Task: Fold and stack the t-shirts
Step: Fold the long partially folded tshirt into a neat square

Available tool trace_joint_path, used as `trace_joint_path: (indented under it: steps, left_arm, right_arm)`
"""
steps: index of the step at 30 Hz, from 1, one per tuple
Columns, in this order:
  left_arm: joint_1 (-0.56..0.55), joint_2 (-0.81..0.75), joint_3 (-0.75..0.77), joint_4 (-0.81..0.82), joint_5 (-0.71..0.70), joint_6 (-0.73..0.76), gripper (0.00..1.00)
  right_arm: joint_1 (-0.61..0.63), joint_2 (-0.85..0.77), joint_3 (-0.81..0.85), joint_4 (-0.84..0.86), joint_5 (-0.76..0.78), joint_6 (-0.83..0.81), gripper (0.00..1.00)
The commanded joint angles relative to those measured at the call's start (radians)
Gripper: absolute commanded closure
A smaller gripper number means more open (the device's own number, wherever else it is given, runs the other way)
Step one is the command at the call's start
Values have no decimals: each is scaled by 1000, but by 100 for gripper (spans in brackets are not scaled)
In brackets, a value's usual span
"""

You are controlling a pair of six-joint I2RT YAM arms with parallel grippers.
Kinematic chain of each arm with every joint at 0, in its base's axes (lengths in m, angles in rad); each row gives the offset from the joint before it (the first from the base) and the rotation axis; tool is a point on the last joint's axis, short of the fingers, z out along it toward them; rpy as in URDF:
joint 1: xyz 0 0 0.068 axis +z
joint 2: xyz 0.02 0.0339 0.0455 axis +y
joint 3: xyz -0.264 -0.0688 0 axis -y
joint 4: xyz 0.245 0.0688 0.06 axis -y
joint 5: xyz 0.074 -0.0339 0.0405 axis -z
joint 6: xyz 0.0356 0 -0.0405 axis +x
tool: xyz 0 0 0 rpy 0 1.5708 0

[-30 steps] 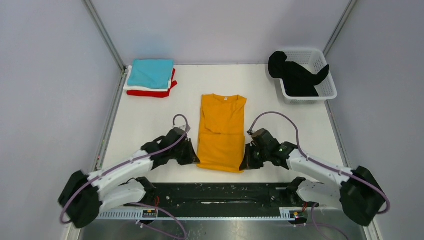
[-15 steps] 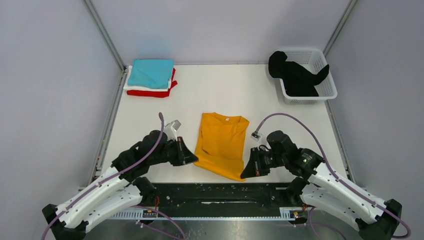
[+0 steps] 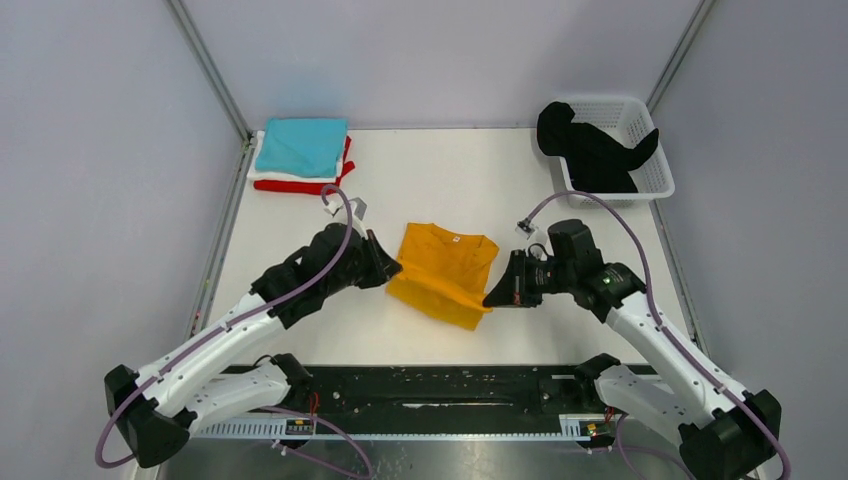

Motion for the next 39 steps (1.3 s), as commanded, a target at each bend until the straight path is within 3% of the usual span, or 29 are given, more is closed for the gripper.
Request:
trace_joint_path:
  steps: [1, 12, 19, 24, 26, 28, 29, 30, 31, 32, 33, 36, 39]
  left_arm:
    - [66, 63, 79, 130, -98, 46, 100]
    - [211, 305, 133, 285, -41, 70, 100]
    - [268, 532, 218, 343, 22, 75, 100]
    - [294, 708, 308, 350, 46, 76, 100]
    - [298, 791, 370, 342, 61, 83, 93]
    - [303, 847, 417, 341, 60, 89, 79]
    - [306, 866, 441, 341, 62, 93, 63]
    - [310, 879, 467, 337, 89, 100, 44]
    - [312, 883, 491, 330, 91, 104, 31]
    - [312, 877, 508, 321, 86, 108, 12]
    - [312, 866, 518, 317, 86, 115, 2]
    - [312, 803, 494, 331, 101, 123, 1]
    - [311, 759, 439, 356, 206, 123, 1]
  right_arm:
    - [-53, 66, 71, 62, -21, -66, 100]
    - [-217, 337, 123, 179, -65, -78, 100]
    - [-284, 574, 180, 300, -150, -58, 100]
    - [-312, 713, 201, 402, -106, 1, 100]
    - [-321, 754, 215, 430, -87, 13, 100]
    - [-327, 801, 248, 441, -63, 20, 79]
    - [-328, 822, 283, 437, -58, 17, 68]
    - [-328, 835, 310, 427, -52, 15, 49]
    - [-329, 839, 333, 412, -31, 11, 16]
    - [-328, 834, 354, 389, -3, 4, 2]
    - [-328, 817, 371, 363, 36, -3, 1]
    - [-328, 732, 365, 311, 128, -19, 1]
    - [-321, 627, 301, 289, 189, -32, 1]
